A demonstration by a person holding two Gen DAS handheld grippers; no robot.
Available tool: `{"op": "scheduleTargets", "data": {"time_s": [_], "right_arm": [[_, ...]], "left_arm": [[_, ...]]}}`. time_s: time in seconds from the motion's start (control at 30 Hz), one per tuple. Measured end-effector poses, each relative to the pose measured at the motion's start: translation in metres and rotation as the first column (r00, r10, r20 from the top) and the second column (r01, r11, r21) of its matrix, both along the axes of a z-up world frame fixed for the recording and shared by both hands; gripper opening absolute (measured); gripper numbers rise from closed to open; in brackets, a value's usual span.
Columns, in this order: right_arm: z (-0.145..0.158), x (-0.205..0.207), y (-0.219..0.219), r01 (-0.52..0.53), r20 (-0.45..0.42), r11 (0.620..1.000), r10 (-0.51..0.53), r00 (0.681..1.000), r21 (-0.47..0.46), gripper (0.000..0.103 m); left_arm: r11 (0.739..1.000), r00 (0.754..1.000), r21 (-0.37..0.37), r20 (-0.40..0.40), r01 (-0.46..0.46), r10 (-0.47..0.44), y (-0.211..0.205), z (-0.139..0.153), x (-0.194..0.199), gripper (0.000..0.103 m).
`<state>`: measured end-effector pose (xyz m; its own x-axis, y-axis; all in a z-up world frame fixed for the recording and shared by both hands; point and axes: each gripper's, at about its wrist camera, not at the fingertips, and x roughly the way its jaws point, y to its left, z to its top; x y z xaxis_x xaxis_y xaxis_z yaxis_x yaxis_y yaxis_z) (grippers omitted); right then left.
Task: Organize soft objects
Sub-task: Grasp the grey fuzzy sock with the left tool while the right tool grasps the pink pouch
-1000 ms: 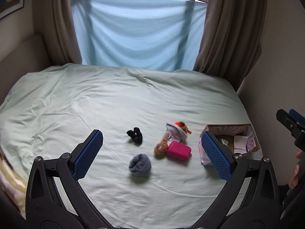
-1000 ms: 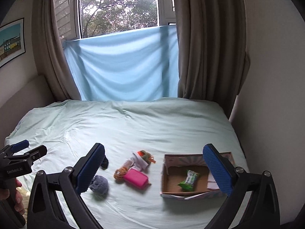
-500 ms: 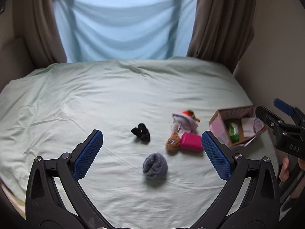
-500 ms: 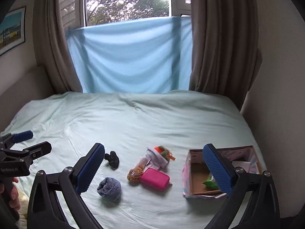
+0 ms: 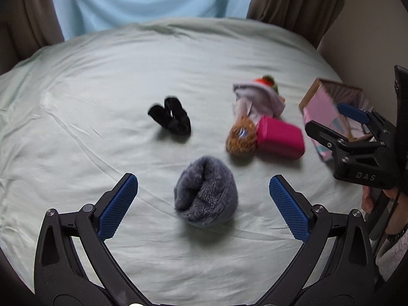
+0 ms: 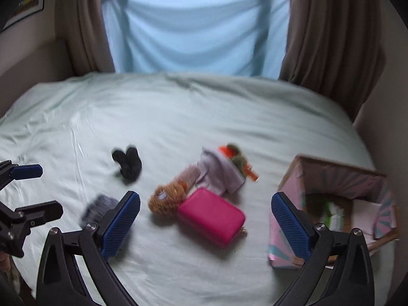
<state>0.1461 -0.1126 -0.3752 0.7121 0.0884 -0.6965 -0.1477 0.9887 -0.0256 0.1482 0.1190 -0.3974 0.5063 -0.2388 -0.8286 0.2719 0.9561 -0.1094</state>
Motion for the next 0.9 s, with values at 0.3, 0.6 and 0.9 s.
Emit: {"op": "scheduleTargets", "data": {"time_s": [0.3, 0.6, 0.9], "right_arm": [[-0.086, 0.045, -0.005, -0.116, -0.059, 0.99, 0.112, 0.992, -0.084, 0.103], [-0.116, 0.065, -0.007, -0.234, -0.095, 0.969, 0.227, 0.969, -0.082, 0.103], [-0.126, 0.069, -0.006, -0.257, -0.11, 0.962, 0.247, 0.963, -0.087, 0.099]], "left_arm": [[1.0, 0.999, 0.014, -0.039, -0.003, 0.004, -0.014, -0.08, 0.017, 0.103], [0.999, 0.996, 0.011, -0.083, -0.034, 0.035, -0.019, -0.112, 0.022, 0.093], [0.999, 0.997, 0.045, -0.071, -0.022, 0.025, -0.03, -0.114, 0.027, 0.067]]}}
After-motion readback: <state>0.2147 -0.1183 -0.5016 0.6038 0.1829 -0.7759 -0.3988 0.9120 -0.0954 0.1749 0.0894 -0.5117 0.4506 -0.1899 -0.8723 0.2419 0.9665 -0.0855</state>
